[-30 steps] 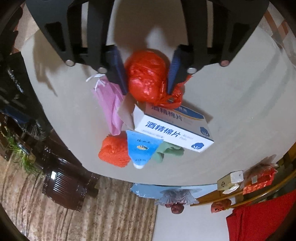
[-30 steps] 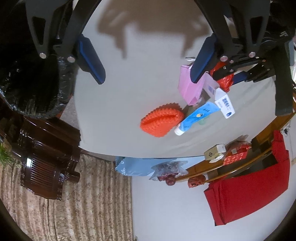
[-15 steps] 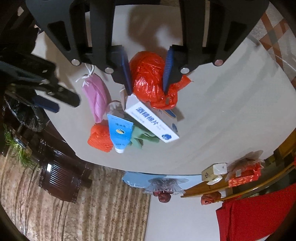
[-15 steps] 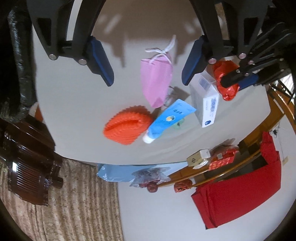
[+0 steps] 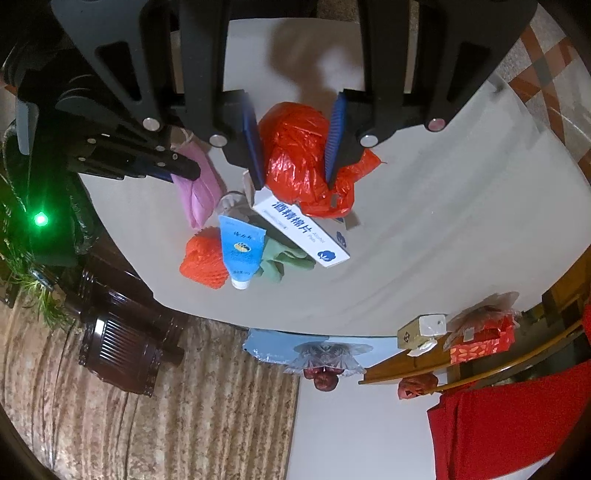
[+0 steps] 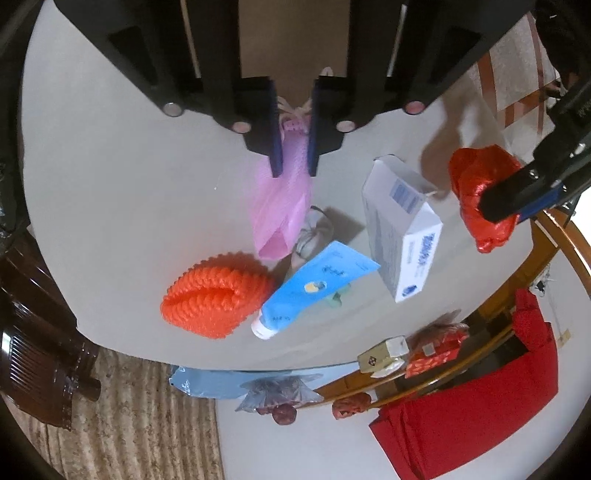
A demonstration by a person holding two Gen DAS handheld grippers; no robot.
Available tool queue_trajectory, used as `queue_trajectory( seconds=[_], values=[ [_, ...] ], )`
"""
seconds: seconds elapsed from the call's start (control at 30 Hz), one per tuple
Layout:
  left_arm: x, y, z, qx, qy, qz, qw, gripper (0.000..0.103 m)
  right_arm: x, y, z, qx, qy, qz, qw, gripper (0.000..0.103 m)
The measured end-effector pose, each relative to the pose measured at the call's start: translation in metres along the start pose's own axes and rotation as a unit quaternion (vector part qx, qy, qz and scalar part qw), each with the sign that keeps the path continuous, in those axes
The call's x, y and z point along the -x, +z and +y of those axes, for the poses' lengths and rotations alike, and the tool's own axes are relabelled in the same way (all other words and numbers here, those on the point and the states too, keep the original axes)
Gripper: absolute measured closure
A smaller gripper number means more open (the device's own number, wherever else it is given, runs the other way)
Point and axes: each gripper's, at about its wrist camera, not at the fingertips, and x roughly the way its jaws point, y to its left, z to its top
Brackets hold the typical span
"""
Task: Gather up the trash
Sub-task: 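Carry the red bag and pink mask over the bin and open both tools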
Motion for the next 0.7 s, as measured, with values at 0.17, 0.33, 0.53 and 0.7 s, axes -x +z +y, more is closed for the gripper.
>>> queue_trajectory(
  seconds=[0.17, 0.33, 0.53, 0.7],
  values=[
    [0.009, 0.005, -0.010, -0.004, -0.004, -0.012, 0.9999, 0.072, 0.029, 0.012, -0.001, 0.002, 0.004, -0.034, 0.999, 0.093],
    [0.018, 0.015, -0.025, -0.008, -0.014, -0.025, 0.9996, 0.073, 0.067, 0.023, -0.007, 0.005, -0.002, -0.070, 0.998, 0.093],
    [0.026, 0.027, -0.054, -0.021, -0.037, -0.040, 0.9983, 0.073, 0.113, 0.031, -0.022, 0.001, -0.019, -0.108, 0.994, 0.093],
    [0.029, 0.035, -0.086, -0.034, -0.061, -0.048, 0.9964, 0.073, 0.145, 0.034, -0.043, -0.009, -0.041, -0.131, 0.990, 0.093]
  ],
)
